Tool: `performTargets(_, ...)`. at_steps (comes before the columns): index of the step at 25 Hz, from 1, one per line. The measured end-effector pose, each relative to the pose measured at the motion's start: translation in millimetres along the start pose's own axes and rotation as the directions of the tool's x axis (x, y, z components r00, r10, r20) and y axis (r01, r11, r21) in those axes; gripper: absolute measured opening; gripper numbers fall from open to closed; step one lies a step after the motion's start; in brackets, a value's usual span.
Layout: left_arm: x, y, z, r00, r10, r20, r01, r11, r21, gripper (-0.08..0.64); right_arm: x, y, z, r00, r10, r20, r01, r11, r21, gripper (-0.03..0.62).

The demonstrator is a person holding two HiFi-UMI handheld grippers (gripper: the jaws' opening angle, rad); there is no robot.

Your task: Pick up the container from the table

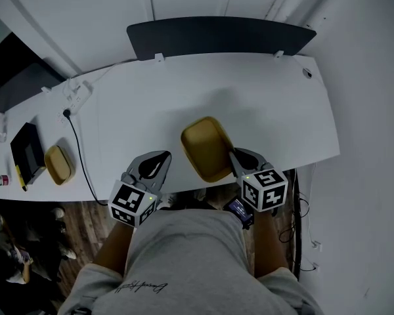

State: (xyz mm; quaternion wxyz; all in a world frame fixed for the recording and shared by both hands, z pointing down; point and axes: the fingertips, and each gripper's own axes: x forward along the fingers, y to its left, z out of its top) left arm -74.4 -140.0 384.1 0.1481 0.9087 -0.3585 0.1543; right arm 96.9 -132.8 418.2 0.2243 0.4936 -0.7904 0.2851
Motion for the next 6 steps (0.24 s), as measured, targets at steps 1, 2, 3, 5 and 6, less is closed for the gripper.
performTargets(1,-0.1,-0.4,-0.2,1.0,0.0,-0.002,0.0,1.0,0.0,0.002,0.2,-0.3,-0.4,1.0,0.0,0.0,0.0,1.0,0.0,0.029)
performTargets(2,-0.2,-0.7,-0.4,1.0,0.0,-0.003,0.0,1.0,-0.001,0.002,0.1,-0.8,-0.7,1.0,-0.002,0.0,0.002,1.0,0.0,0.029)
performTargets(3,-0.4,-0.9,-0.7,1.0,0.0,-0.004,0.0,1.0,-0.002,0.001,0.0,-1.6,-1.1,1.0,-0.004,0.001,0.004,1.0,0.001,0.029)
performTargets(5,-1.1,-1.0,-1.5,1.0,0.001,-0.006,-0.001,1.0,-0.003,0.002,0.0,-3.1,-2.0,1.0,-0.009,0.002,0.009,1.0,0.005,0.029)
performTargets(6,-1.6,-1.0,-2.0,1.0,0.001,-0.006,-0.001,1.0,-0.004,0.002,0.0,-3.8,-2.5,1.0,-0.011,0.002,0.011,1.0,0.007,0.029)
